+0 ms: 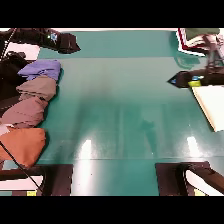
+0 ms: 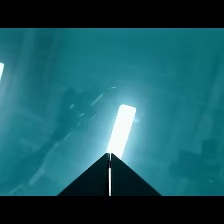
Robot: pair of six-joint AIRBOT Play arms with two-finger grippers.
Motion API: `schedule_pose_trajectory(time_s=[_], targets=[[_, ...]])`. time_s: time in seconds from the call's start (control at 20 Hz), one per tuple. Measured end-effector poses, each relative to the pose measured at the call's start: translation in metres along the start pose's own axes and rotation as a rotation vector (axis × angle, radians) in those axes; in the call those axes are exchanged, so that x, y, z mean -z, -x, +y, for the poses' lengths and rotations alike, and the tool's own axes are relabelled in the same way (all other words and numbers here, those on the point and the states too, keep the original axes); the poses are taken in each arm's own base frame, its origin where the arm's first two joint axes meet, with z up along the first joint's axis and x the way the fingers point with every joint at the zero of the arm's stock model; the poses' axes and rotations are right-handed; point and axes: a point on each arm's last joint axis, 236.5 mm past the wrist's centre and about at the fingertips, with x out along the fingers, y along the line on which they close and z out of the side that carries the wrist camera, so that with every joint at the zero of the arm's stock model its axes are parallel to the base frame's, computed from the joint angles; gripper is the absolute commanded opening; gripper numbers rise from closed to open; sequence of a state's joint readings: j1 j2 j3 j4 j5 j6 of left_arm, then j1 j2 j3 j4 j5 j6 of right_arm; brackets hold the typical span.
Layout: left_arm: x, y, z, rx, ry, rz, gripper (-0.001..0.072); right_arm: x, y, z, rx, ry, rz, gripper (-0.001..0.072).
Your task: Fold the shirts.
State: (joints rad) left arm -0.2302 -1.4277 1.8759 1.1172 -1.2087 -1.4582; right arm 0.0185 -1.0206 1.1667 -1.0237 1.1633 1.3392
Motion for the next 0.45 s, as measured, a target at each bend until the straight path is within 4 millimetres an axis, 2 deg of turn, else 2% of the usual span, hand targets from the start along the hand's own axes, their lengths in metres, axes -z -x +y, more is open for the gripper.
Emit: schedule_pose_trajectory(time_s=[0.1,0.2,0.3,0.45], targets=[[-0.001,0.000,0.000,0.000,0.000,-0.003,0.0021,0.006,-0.011,0.035,-0.055,0.072,0.019,0.0015],[-0.001,0.000,0.000,0.000,0.000,-0.004,0.0020,0.014,-0.017,0.060,-0.097,0.124,0.039,0.0015],[-0.001,0.000,0.000,0.000,0.000,-0.005,0.0021,0.018,-0.020,0.075,-0.121,0.154,0.048,0.0015],[-0.001,0.000,0.000,0.000,0.000,-0.005,0.0021,0.024,-0.022,0.087,-0.141,0.170,0.060,0.0015]])
